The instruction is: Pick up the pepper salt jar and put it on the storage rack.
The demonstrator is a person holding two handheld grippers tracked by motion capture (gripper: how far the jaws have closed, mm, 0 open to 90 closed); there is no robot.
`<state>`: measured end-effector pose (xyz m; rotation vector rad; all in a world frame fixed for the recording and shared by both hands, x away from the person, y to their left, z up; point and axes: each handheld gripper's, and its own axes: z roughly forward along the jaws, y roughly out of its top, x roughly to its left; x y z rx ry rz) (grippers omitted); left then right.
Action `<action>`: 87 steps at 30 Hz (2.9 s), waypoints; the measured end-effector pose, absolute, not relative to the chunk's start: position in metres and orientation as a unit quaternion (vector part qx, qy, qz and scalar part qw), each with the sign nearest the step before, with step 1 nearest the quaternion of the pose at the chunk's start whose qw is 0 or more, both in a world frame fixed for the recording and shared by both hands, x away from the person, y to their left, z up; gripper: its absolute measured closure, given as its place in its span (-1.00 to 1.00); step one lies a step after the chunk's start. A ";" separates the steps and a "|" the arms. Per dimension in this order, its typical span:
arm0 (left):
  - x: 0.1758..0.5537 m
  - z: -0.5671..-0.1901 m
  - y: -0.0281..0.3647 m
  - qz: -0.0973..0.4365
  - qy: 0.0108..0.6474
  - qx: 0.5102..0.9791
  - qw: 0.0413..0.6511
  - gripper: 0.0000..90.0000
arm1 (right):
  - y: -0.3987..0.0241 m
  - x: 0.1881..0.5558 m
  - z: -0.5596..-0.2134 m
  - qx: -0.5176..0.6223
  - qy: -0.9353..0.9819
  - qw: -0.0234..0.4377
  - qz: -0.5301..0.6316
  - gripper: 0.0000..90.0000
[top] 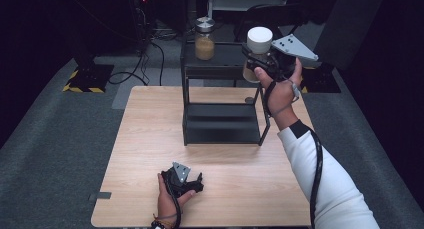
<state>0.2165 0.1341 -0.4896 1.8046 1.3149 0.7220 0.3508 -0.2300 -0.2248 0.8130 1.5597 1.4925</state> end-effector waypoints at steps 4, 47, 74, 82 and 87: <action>0.216 -0.489 0.135 0.283 0.515 0.710 0.387 -0.93 | -0.228 0.358 -0.224 0.330 0.612 0.401 0.597 -0.24; 0.216 -0.489 0.135 0.283 0.511 0.713 0.388 -0.93 | -0.207 0.433 -0.221 0.377 0.590 0.407 0.587 -0.24; 0.216 -0.490 0.135 0.283 0.510 0.714 0.388 -0.93 | -0.205 0.439 -0.228 0.385 0.585 0.418 0.578 -0.25; 0.216 -0.490 0.135 0.282 0.510 0.713 0.389 -0.93 | -0.205 0.440 -0.227 0.379 0.583 0.428 0.577 -0.62; 0.216 -0.489 0.135 0.282 0.511 0.714 0.388 -0.93 | -0.198 0.433 -0.231 0.376 0.565 0.461 0.572 -0.87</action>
